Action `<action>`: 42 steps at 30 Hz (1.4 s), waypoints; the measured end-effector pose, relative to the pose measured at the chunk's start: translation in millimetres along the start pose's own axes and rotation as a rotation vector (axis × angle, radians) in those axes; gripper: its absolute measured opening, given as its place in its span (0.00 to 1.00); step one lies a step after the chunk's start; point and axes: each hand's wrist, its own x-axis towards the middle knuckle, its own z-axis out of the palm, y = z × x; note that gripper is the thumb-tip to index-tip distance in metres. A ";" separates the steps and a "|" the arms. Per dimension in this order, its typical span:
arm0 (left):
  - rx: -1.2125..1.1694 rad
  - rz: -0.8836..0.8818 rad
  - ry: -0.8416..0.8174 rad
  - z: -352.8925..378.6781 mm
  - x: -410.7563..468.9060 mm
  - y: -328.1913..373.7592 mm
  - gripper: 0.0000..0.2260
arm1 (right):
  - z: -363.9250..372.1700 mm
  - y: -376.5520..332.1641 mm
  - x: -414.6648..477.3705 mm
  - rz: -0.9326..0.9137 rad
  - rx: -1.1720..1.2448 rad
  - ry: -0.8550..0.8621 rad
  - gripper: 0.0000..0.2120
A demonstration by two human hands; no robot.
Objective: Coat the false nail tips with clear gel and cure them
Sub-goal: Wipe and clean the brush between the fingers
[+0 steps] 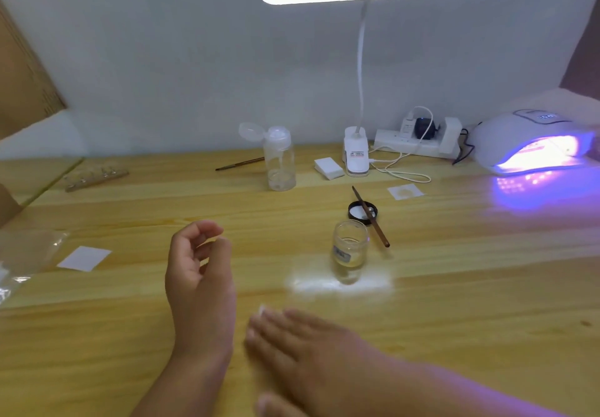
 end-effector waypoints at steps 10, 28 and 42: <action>0.206 -0.033 -0.451 9.2 -17.4 2.6 0.04 | -4.8 51.1 -92.2 0.157 -0.197 0.228 0.33; 0.070 -0.171 -0.672 12.3 -21.1 6.0 0.19 | -29.2 33.3 -12.9 0.195 1.370 0.618 0.12; 0.369 0.312 -1.008 2.1 -29.7 2.6 0.15 | -29.4 54.4 -28.2 0.233 1.613 0.466 0.06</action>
